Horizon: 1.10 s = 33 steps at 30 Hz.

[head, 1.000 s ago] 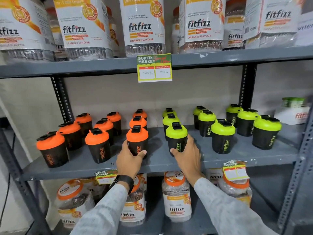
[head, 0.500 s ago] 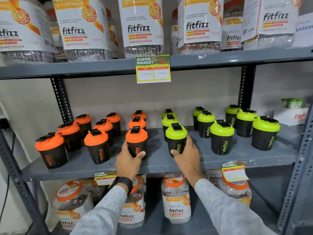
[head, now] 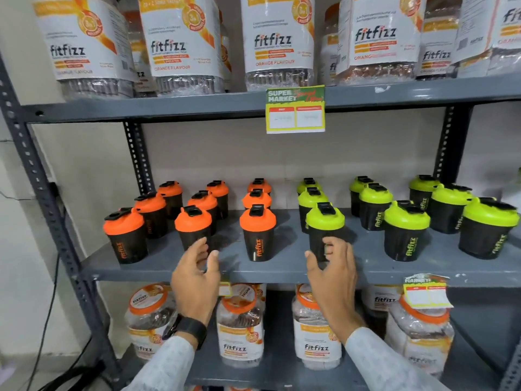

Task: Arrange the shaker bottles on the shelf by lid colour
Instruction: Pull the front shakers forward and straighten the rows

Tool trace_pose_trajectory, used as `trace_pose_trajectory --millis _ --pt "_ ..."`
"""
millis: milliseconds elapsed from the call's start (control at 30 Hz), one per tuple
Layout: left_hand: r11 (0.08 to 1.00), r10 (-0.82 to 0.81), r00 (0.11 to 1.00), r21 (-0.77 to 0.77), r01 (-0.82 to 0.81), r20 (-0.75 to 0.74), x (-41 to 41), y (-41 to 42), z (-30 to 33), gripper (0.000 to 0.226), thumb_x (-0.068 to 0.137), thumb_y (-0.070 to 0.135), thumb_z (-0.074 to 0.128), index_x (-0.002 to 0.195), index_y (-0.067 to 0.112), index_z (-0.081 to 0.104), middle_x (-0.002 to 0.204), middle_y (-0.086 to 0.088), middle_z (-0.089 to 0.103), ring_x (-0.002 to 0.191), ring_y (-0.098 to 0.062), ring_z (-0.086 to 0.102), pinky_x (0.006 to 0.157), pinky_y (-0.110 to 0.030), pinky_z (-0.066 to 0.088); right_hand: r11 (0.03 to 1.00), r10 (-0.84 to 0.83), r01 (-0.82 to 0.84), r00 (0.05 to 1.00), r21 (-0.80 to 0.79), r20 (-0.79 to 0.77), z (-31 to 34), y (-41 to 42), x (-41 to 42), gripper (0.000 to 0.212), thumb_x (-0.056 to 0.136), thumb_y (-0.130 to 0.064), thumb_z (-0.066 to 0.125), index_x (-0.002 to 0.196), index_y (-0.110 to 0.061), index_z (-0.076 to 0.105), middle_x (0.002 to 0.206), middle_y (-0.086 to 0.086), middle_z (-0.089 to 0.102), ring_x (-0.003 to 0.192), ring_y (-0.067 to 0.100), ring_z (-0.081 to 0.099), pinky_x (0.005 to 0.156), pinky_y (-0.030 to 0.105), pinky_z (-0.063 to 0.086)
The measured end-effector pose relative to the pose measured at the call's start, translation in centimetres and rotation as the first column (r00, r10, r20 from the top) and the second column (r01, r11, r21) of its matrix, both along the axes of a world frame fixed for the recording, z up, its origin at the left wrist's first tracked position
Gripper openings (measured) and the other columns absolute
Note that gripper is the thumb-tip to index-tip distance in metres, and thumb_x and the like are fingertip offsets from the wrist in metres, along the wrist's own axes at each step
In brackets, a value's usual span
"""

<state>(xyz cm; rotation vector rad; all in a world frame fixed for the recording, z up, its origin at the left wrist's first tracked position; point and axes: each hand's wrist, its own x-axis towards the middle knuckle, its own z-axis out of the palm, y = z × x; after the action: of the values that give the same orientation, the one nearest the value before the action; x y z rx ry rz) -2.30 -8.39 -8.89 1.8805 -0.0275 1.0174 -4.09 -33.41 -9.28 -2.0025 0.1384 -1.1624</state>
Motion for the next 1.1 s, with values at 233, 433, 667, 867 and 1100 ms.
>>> trace_pose_trajectory --millis 233,433,667,867,1100 --pt "0.935 0.159 0.985 0.330 -0.127 -0.073 0.6 11.6 -1.2 0.043 0.095 0.028 0.050 0.131 0.010 0.064 0.128 -0.016 0.068 0.115 -0.036 0.063 0.094 -0.045 0.050 0.937 0.330 -0.338 0.939 -0.090 -0.096 0.5 14.0 1.1 0.039 0.087 -0.025 0.081 0.121 -0.017 0.065 0.108 -0.006 0.059 0.094 0.009 0.058 0.083 0.037 0.055" --pt "0.963 0.268 0.956 0.006 -0.270 -0.123 3.1 17.8 0.9 0.081 0.078 0.031 0.085 0.143 0.007 0.042 0.139 -0.024 0.049 0.130 -0.041 0.044 0.105 -0.053 0.039 0.925 0.379 -0.360 0.874 0.118 -0.304 2.6 21.3 4.9 0.108 0.078 -0.039 0.089 0.162 -0.018 0.025 0.162 0.009 0.041 0.148 0.028 0.040 0.118 0.045 0.036" --pt "0.996 0.058 0.971 -0.053 -0.072 -0.234 7.8 20.7 1.2 0.100 0.060 0.038 0.093 0.141 0.023 0.037 0.134 -0.011 0.060 0.123 -0.035 0.057 0.100 -0.058 0.049 0.940 0.339 -0.285 0.855 0.189 -0.393 3.1 24.7 7.8 0.117 0.071 -0.033 0.096 0.162 -0.012 0.025 0.158 0.013 0.048 0.145 0.034 0.045 0.114 0.042 0.040" --pt "0.999 0.028 0.983 -0.038 -0.036 -0.183 7.8 21.2 0.8 0.086 0.069 0.024 0.091 0.141 0.021 0.045 0.131 -0.011 0.064 0.118 -0.035 0.059 0.098 -0.056 0.049 0.968 0.247 -0.209 0.893 0.140 -0.376 3.1 26.1 7.9 0.081 0.071 -0.031 0.093 0.137 -0.016 0.048 0.134 0.009 0.064 0.125 0.034 0.062 0.099 0.042 0.051" --pt "0.999 0.015 0.986 -0.029 -0.020 -0.164 7.4 21.5 0.7 0.085 0.072 0.027 0.090 0.143 0.023 0.043 0.135 -0.009 0.064 0.121 -0.033 0.060 0.101 -0.054 0.050 0.989 0.116 -0.075 0.929 0.129 -0.351 2.8 28.2 7.5 0.092 0.065 -0.041 0.098 0.134 -0.015 0.043 0.133 0.010 0.059 0.123 0.034 0.061 0.099 0.043 0.053"
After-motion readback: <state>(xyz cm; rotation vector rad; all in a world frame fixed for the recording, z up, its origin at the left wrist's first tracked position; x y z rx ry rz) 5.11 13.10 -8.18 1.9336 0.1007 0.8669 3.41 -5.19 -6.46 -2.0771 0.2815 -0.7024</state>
